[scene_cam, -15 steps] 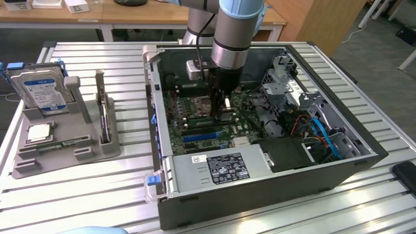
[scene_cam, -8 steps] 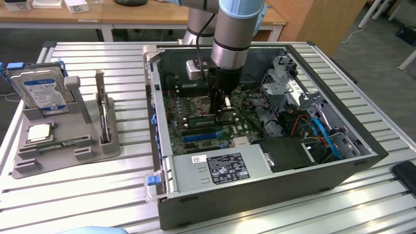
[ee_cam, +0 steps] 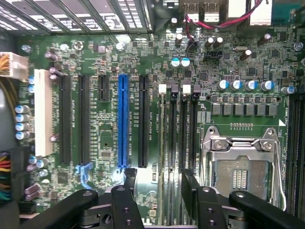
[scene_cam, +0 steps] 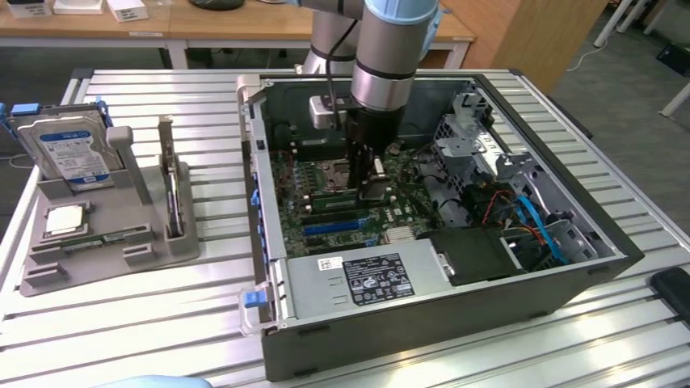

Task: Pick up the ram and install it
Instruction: 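Insert the ram into the slot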

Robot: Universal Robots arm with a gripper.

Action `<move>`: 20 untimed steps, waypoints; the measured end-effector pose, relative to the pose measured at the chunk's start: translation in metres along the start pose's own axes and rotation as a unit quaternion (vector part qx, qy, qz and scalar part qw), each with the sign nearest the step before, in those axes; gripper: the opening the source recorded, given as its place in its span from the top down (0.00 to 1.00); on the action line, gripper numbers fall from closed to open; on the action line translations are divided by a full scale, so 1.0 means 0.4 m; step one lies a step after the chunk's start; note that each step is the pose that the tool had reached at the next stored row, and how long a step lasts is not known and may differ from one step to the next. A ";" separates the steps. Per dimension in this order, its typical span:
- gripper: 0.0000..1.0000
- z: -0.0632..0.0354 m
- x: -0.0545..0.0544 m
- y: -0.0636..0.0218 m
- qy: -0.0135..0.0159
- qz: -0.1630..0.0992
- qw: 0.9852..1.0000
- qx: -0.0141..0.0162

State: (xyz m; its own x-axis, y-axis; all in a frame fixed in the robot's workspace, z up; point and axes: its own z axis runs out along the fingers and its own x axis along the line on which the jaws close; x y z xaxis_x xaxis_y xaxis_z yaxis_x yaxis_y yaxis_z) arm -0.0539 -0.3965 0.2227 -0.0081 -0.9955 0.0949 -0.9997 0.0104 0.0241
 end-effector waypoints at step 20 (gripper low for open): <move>0.50 -0.058 0.005 -0.015 -0.008 0.010 1.000 -0.003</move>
State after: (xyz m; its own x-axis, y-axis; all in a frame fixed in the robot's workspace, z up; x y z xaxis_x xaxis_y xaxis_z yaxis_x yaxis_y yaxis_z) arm -0.0474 -0.3963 0.2459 -0.0288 -0.9964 0.0793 -0.9991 0.0311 0.0279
